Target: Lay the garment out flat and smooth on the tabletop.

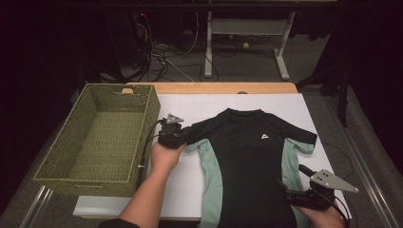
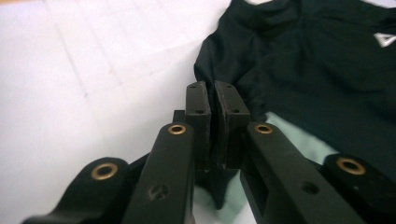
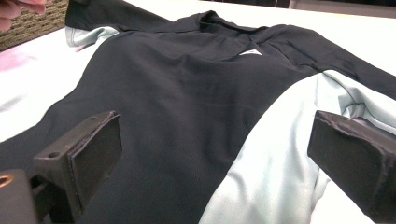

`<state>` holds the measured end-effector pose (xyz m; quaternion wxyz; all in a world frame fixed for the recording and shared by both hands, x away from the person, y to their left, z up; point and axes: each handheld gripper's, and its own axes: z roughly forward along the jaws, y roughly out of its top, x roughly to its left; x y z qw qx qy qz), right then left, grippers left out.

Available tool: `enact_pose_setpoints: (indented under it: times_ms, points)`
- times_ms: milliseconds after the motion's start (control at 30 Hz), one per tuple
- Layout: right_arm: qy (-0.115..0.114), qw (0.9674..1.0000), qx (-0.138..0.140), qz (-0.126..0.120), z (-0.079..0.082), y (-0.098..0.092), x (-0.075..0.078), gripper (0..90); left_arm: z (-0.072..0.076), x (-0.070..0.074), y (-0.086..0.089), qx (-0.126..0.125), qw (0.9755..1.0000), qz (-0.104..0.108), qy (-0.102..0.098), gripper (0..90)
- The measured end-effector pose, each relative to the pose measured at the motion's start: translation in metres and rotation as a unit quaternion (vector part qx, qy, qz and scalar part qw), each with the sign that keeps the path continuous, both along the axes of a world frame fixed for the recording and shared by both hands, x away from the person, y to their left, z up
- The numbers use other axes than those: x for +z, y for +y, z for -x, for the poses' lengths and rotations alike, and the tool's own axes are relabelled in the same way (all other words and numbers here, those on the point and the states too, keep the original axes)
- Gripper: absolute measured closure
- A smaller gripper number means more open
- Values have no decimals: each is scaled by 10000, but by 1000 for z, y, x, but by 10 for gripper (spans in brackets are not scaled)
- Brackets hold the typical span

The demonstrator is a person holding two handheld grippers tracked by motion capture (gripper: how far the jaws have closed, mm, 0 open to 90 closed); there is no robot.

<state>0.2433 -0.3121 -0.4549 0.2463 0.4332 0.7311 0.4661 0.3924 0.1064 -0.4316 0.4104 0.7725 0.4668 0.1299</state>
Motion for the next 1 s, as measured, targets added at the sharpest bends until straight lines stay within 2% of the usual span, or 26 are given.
enact_pose_setpoints:
  times_ms: [200,500,733,1000]
  points:
    - [-7,10000,-1,2,0,0,0,35,3,8,-15,-215,9997,36,-83,809]
    - [-16,10000,3,-2,0,0,1,36,6,14,-40,-559,9984,106,-63,809]
    - [-25,10000,16,-1,0,0,2,36,7,12,-69,-864,9962,38,35,809]
    - [-37,10000,15,-17,0,-1,2,36,5,8,-104,-1181,9927,-182,164,809]
